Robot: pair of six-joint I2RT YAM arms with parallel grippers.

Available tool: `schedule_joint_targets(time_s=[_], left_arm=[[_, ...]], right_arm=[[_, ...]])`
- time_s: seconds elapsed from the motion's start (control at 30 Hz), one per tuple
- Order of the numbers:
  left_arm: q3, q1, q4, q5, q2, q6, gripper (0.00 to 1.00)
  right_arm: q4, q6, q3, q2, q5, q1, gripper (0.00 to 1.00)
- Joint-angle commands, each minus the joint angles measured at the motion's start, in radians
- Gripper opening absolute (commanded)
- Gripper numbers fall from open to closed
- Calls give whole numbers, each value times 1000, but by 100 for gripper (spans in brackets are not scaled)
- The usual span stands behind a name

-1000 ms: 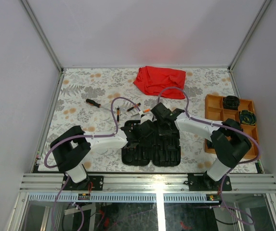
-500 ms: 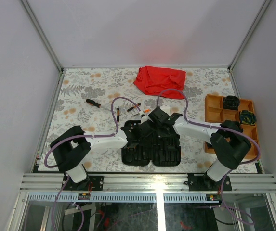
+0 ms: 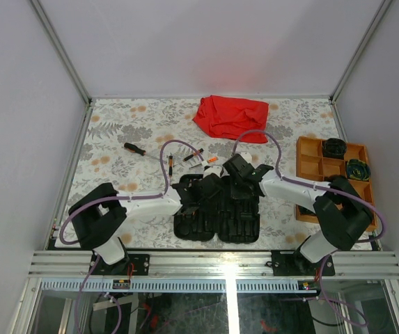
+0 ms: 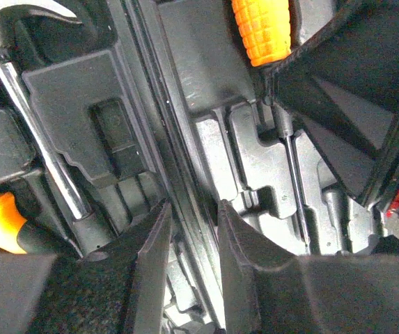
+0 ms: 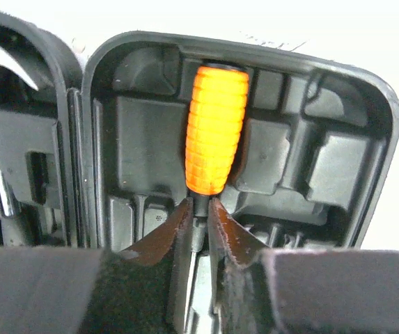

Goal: Sort the tools into containers
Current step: Place the screwdriver in the storage box.

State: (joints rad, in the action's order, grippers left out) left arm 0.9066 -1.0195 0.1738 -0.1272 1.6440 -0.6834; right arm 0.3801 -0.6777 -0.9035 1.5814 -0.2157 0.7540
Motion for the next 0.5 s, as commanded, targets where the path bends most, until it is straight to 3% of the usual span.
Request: schedule_joint_targets(time_s=[0.0, 0.07, 0.23, 0.47], left_arm=[[29, 2, -11, 91, -103, 76, 28], [45, 15, 10, 87, -133, 93, 35], [82, 68, 97, 41, -223, 143, 41], [51, 239, 168, -14, -381, 138, 46]], right_arm=[[2, 24, 30, -50, 88, 4, 24], [-2, 37, 22, -87, 99, 3, 27], [-14, 46, 25, -190, 93, 4, 34], [-37, 26, 76, -293, 24, 3, 41]])
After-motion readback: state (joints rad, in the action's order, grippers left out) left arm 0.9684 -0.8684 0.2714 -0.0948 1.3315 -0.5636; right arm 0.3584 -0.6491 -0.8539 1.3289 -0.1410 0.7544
